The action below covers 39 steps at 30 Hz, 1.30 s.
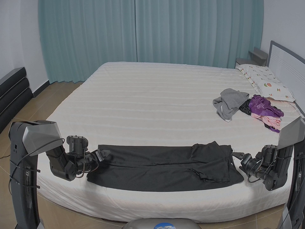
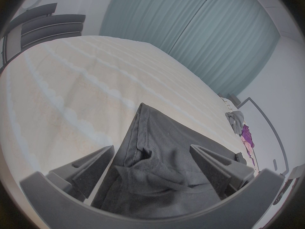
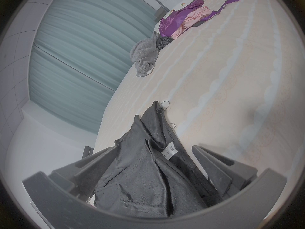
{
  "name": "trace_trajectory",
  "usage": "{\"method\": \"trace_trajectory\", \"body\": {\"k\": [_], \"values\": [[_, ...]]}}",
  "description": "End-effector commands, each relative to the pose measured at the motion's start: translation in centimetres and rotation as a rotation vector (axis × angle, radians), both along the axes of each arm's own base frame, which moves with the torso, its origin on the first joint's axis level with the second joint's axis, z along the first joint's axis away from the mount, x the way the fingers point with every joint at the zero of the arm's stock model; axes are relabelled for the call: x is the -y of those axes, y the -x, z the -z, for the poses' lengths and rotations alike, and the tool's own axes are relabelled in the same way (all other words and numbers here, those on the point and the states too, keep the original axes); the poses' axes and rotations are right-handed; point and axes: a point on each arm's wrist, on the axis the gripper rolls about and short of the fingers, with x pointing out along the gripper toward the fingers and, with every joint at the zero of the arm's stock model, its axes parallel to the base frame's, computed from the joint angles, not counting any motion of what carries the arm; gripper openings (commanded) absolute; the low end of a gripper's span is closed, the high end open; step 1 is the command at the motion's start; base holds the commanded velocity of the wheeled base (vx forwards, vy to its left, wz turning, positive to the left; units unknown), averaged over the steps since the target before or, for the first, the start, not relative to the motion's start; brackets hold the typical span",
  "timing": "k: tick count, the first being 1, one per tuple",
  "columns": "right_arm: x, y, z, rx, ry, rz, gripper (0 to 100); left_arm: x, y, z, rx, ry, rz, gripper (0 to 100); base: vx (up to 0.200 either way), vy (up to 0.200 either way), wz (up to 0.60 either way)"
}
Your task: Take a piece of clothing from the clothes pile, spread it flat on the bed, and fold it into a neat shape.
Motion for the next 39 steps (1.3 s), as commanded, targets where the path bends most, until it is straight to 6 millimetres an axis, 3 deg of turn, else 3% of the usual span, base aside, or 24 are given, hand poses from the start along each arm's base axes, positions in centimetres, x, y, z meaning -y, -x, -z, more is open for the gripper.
{"method": "trace_trajectory", "body": {"k": [1, 6, 7, 32, 39], "values": [[0.0, -0.1, -0.1, 0.014, 0.001, 0.0, 100, 0.2, -0.3, 0.9, -0.01, -0.008, 0.008, 100, 0.0, 0.0, 0.0], [0.0, -0.1, -0.1, 0.012, 0.001, 0.0, 100, 0.2, 0.0, 1.1, -0.017, -0.025, 0.021, 100, 0.0, 0.0, 0.0], [0.0, -0.1, -0.1, 0.014, 0.0, -0.001, 100, 0.3, 0.0, 1.1, -0.018, -0.027, 0.024, 0, 0.0, 0.0, 0.0], [0.0, -0.2, -0.1, 0.016, -0.003, 0.001, 100, 0.2, 0.3, 0.1, -0.006, -0.023, 0.014, 0, 0.0, 0.0, 0.0], [0.1, -0.3, -0.2, 0.023, -0.006, 0.004, 100, 0.3, -0.1, -0.1, 0.01, -0.01, 0.007, 0, -0.171, 0.0, 0.0]]}}
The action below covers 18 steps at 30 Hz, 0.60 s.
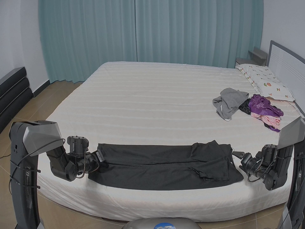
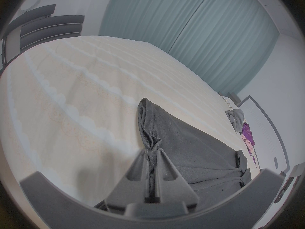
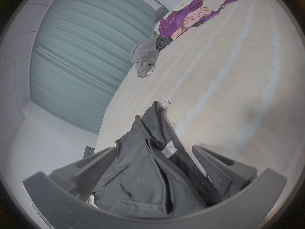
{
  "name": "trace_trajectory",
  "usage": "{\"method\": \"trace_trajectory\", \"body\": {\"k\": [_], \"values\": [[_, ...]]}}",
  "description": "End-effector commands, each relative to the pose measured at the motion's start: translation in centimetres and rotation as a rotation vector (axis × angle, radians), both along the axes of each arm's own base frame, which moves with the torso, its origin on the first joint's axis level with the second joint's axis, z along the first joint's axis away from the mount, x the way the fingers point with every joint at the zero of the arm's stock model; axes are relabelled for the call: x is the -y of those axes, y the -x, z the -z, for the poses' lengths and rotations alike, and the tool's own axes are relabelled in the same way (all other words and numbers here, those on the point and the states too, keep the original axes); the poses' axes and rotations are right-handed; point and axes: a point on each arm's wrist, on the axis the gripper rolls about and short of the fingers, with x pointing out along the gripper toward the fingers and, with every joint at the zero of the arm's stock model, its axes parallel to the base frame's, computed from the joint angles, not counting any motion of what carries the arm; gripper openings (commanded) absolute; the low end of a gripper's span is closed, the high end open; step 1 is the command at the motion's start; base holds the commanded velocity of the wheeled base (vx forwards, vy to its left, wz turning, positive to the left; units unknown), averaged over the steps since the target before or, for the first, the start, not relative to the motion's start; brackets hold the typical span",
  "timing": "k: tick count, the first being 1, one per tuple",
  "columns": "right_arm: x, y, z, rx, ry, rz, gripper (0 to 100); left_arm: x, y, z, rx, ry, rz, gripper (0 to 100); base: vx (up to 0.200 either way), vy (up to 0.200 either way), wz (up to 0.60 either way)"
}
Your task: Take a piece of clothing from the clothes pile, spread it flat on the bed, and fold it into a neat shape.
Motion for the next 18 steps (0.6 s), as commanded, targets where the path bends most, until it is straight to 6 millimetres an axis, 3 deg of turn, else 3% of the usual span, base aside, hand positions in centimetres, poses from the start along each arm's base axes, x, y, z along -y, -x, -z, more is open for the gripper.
{"method": "trace_trajectory", "body": {"k": [1, 11, 18], "values": [[0.0, -0.1, -0.1, 0.016, 0.0, 0.0, 100, 0.0, -0.3, -0.3, 0.016, 0.005, -0.002, 0, 0.0, 0.0, 0.0], [0.0, -0.1, -0.1, 0.016, 0.0, 0.0, 100, 0.3, -1.4, -1.0, 0.047, 0.066, -0.037, 0, 0.0, 0.0, 0.0], [0.0, -0.1, -0.1, 0.014, 0.0, -0.001, 100, 1.1, -1.1, -1.8, 0.061, 0.061, -0.028, 0, 0.0, -0.2, 0.0]]}}
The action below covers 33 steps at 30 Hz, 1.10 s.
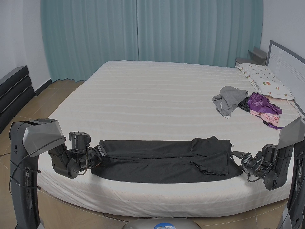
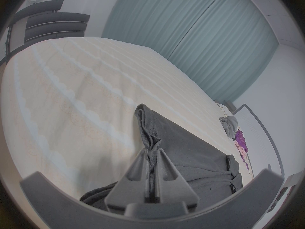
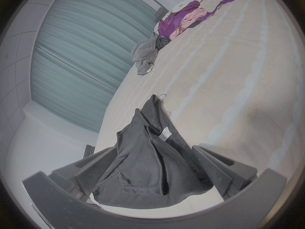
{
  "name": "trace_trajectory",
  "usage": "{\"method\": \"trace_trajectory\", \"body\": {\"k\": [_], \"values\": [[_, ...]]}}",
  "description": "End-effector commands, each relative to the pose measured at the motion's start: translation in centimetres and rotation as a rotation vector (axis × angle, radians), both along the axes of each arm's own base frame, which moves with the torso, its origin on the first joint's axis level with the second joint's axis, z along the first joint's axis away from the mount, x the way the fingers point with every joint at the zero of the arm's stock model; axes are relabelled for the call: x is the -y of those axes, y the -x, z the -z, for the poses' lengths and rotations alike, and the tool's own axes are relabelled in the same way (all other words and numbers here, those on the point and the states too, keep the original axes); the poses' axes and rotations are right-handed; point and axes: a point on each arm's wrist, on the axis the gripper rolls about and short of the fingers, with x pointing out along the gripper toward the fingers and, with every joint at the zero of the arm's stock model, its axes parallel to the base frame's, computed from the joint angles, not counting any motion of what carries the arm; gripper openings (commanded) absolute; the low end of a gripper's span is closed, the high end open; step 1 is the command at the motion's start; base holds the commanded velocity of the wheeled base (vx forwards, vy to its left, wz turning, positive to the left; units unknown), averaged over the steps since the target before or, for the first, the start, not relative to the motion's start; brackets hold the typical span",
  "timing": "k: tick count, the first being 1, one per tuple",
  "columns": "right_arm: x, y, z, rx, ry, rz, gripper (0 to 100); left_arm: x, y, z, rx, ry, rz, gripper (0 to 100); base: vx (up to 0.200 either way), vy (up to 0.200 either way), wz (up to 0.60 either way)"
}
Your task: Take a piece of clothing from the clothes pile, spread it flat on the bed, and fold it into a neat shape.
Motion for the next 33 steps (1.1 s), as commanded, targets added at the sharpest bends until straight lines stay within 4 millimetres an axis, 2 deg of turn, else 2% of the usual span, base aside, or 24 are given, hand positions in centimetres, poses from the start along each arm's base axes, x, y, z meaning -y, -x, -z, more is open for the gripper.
{"method": "trace_trajectory", "body": {"k": [1, 12, 21, 33], "values": [[0.0, -0.1, -0.1, 0.014, 0.001, -0.001, 100, 0.4, 0.1, -0.9, 0.019, -0.002, 0.001, 0, 0.0, -0.2, 0.0], [0.0, -0.1, -0.1, 0.014, 0.0, 0.001, 100, 1.5, 0.8, -2.9, 0.052, 0.025, 0.008, 0, 0.0, -0.2, 0.0], [0.0, 0.0, -0.2, 0.014, 0.0, 0.001, 100, 1.9, 1.4, -5.4, 0.094, 0.029, -0.006, 0, 0.0, -0.2, 0.0], [0.0, 0.0, -0.1, 0.011, 0.0, -0.001, 100, 4.1, 1.7, -7.6, 0.057, 0.012, 0.032, 0, 0.0, -0.2, 0.0]]}}
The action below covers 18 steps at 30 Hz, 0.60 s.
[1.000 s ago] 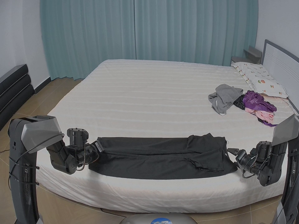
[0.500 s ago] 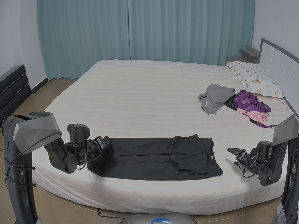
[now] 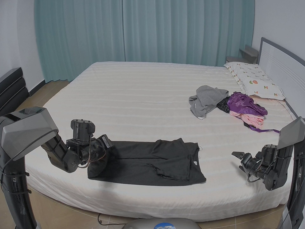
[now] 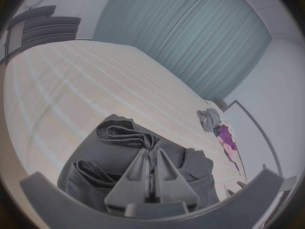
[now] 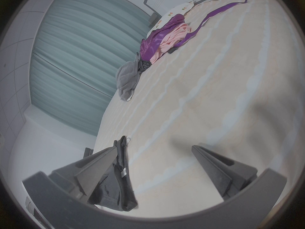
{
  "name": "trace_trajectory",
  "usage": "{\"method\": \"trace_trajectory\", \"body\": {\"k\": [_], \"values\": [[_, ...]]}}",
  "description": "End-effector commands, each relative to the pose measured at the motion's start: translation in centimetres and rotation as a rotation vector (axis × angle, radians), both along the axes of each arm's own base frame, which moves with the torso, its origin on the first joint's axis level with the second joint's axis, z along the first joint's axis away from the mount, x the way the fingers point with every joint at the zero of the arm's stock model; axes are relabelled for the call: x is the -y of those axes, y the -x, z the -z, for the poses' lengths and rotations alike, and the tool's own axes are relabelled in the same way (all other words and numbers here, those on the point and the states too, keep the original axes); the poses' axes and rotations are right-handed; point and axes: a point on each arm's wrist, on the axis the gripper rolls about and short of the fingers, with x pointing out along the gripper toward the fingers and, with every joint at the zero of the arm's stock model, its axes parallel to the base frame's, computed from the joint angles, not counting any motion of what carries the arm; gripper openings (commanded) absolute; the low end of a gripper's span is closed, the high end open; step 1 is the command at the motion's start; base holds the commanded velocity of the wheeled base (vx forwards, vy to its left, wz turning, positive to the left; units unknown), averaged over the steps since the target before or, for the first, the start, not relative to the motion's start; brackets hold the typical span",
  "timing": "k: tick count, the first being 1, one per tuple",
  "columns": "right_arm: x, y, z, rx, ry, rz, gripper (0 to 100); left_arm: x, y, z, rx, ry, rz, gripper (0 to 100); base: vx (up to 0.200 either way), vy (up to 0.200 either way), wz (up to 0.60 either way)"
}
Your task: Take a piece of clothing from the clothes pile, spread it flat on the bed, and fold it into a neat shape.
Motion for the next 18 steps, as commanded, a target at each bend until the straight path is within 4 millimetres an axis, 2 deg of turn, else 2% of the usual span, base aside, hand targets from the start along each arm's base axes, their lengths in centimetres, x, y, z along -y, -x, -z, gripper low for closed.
{"method": "trace_trajectory", "body": {"k": [1, 8, 18], "values": [[0.0, -0.1, -0.1, 0.013, 0.001, -0.002, 100, 0.7, -0.1, -1.3, 0.022, -0.001, 0.007, 0, 0.0, -0.2, 0.0], [0.0, -0.1, -0.2, 0.015, 0.001, 0.0, 100, 1.9, -0.1, -1.8, -0.006, -0.016, 0.026, 0, 0.0, -0.2, 0.0], [0.0, -0.1, -0.1, 0.014, 0.002, -0.003, 100, 5.8, -0.1, -3.5, -0.032, -0.038, 0.101, 0, 0.0, -0.2, 0.0]]}}
